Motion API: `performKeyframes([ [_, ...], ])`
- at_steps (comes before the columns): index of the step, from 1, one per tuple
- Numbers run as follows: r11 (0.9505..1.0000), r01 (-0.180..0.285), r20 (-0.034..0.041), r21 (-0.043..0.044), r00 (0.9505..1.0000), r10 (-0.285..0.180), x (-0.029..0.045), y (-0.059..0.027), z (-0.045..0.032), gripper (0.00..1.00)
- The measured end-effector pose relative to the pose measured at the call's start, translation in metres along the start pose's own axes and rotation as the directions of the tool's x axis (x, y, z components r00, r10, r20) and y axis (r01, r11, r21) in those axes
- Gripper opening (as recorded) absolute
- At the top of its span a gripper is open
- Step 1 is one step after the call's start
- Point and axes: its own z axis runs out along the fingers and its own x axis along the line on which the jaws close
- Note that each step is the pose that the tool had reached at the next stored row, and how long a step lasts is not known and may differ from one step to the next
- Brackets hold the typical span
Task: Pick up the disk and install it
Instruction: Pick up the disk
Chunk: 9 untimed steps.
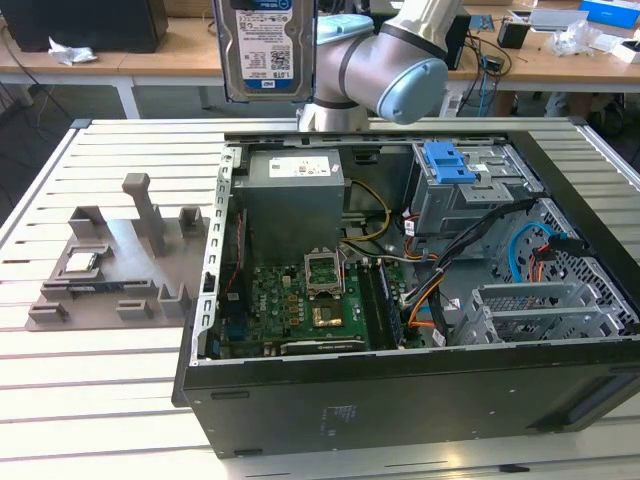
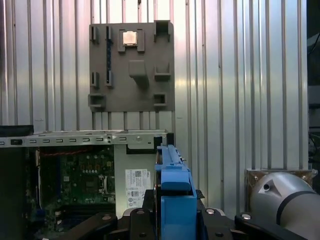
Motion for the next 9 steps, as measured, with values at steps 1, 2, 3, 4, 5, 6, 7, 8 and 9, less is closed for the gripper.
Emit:
performKeyframes([
  [1,1.0,0.0,0.0,0.0,1.0,0.0,-0.0001,-0.0031,0.0,0.36],
  [2,1.0,0.0,0.0,-0.0001,1.0,0.0,-0.0002,-0.0063,-0.0001,0.36],
  [3,1.0,0.0,0.0,0.0,1.0,0.0,-0.0002,-0.0093,-0.0001,0.36],
  [4,1.0,0.0,0.0001,-0.0001,1.0,0.0,-0.0003,-0.0136,-0.0001,0.36],
  [5,1.0,0.0,0.0001,-0.0001,1.0,0.0,-0.0004,-0.0172,-0.0001,0.36],
  [6,1.0,0.0,0.0001,-0.0001,1.0,0.0,-0.0005,-0.0204,-0.0002,0.36],
  [7,1.0,0.0,0.0001,-0.0002,1.0,0.0,-0.0005,-0.0234,-0.0002,0.36],
  [8,1.0,0.0,0.0,-0.0002,1.0,0.0,-0.0006,-0.0273,-0.0002,0.36],
  [9,1.0,0.0,0.0001,-0.0003,1.0,0.0,-0.0007,-0.0306,-0.0003,0.36],
])
